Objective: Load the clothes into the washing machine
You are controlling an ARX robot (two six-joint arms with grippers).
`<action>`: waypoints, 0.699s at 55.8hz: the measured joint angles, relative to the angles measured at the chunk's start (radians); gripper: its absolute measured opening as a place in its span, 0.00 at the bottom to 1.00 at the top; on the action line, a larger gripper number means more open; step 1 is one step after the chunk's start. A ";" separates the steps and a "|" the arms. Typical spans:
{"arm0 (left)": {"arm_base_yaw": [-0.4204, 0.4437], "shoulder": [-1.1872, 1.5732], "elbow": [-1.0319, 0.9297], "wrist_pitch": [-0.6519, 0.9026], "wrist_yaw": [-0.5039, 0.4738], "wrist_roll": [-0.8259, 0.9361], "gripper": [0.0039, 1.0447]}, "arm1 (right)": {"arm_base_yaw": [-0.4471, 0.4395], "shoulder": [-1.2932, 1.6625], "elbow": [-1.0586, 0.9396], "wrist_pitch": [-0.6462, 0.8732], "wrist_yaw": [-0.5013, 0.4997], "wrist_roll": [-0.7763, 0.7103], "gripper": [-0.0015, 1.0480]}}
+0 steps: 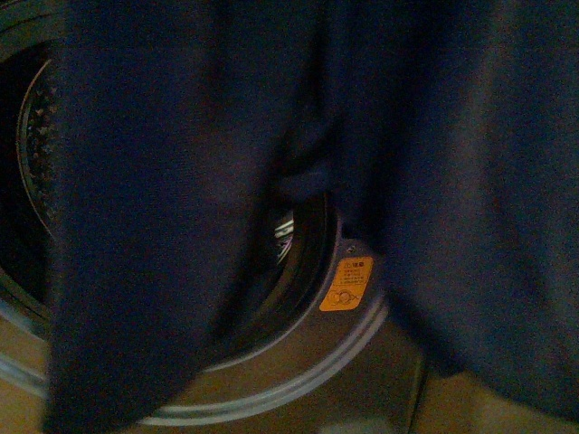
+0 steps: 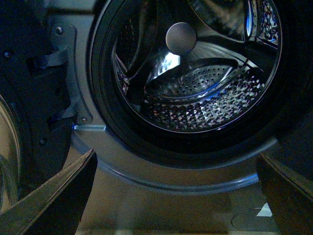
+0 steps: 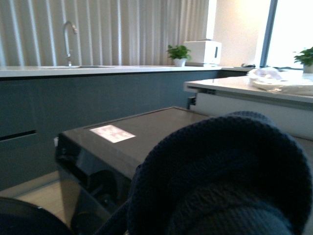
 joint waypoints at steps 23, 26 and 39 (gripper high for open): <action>0.000 0.000 0.000 0.000 0.000 0.000 0.94 | 0.139 -0.039 -0.262 0.102 -0.006 -0.069 0.05; 0.000 0.000 0.000 0.000 0.000 0.000 0.94 | 0.138 -0.039 -0.266 0.102 -0.005 -0.072 0.05; 0.000 0.000 0.000 0.000 0.000 0.000 0.94 | 0.138 -0.054 -0.266 0.106 -0.003 -0.078 0.05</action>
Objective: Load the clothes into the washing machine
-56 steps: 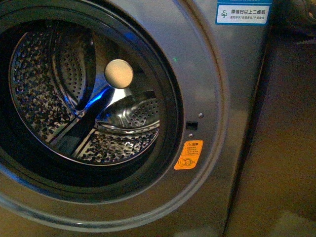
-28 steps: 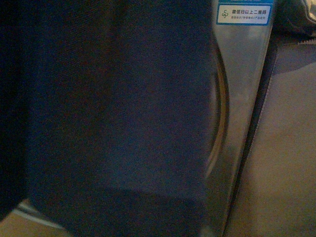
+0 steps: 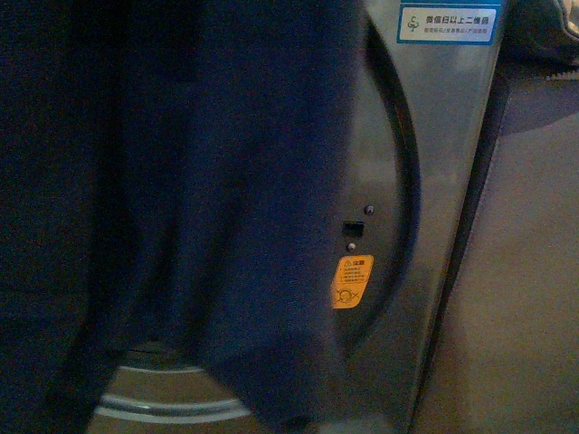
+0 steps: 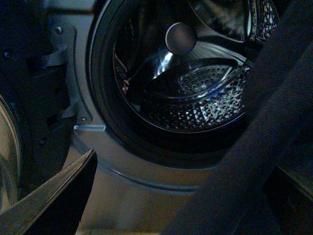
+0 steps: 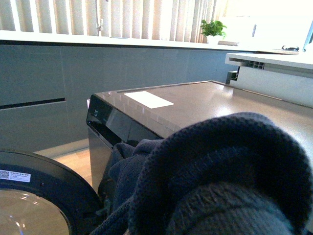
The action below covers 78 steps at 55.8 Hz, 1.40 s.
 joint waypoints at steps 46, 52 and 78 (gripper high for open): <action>0.032 1.049 0.654 0.669 0.902 -0.289 0.94 | -0.002 -0.002 0.000 0.000 0.002 0.000 0.05; -0.054 1.077 0.711 0.623 0.903 -0.256 0.94 | -0.002 -0.002 0.000 0.000 0.002 0.000 0.05; -0.331 1.360 1.015 0.427 0.612 -0.053 0.94 | -0.002 -0.002 0.000 0.000 0.004 -0.003 0.05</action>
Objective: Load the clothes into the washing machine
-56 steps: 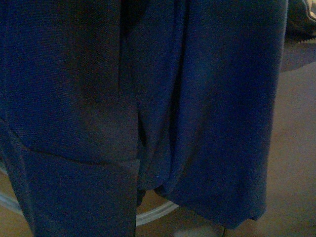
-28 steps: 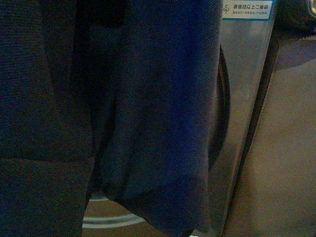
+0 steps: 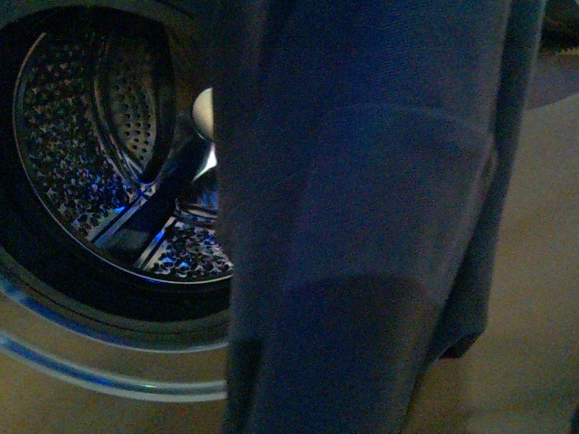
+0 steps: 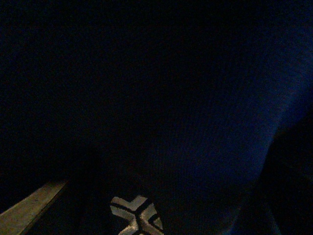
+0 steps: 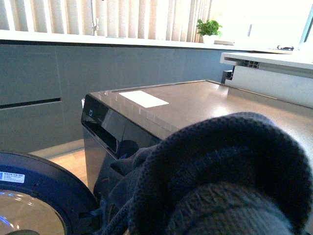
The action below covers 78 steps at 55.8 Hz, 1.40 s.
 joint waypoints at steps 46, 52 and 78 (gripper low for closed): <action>-0.308 0.110 0.095 0.026 -0.994 0.196 0.94 | -0.003 0.000 0.000 0.000 0.005 -0.004 0.05; -0.303 0.128 0.105 0.063 -1.057 0.212 0.94 | -0.003 0.000 0.000 0.002 0.005 -0.004 0.05; -0.164 0.079 0.035 0.148 -1.072 0.167 0.37 | -0.003 -0.002 0.000 0.004 0.000 -0.005 0.32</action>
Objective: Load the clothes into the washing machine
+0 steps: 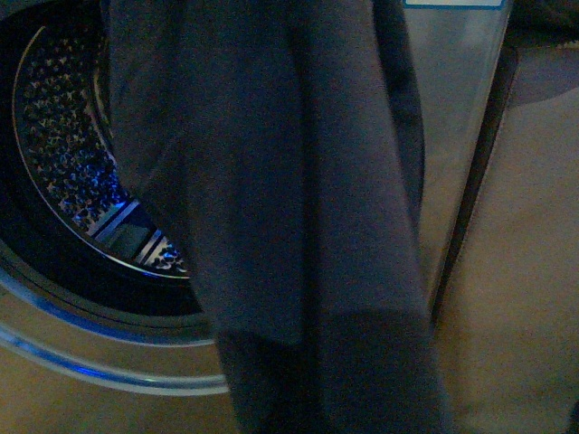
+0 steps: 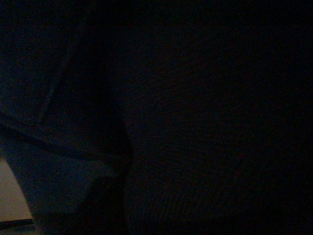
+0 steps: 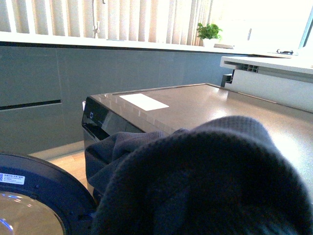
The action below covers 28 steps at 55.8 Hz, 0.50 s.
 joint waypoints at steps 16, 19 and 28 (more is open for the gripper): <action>0.067 -0.017 -0.036 0.002 0.086 -0.077 0.13 | 0.000 0.000 0.000 0.000 0.000 0.000 0.67; 0.081 -0.019 -0.049 0.003 0.101 -0.097 0.12 | 0.000 0.000 0.000 0.000 0.001 -0.002 0.75; 0.127 -0.018 -0.088 0.003 0.121 -0.151 0.12 | 0.000 0.000 0.000 0.000 0.001 -0.003 0.94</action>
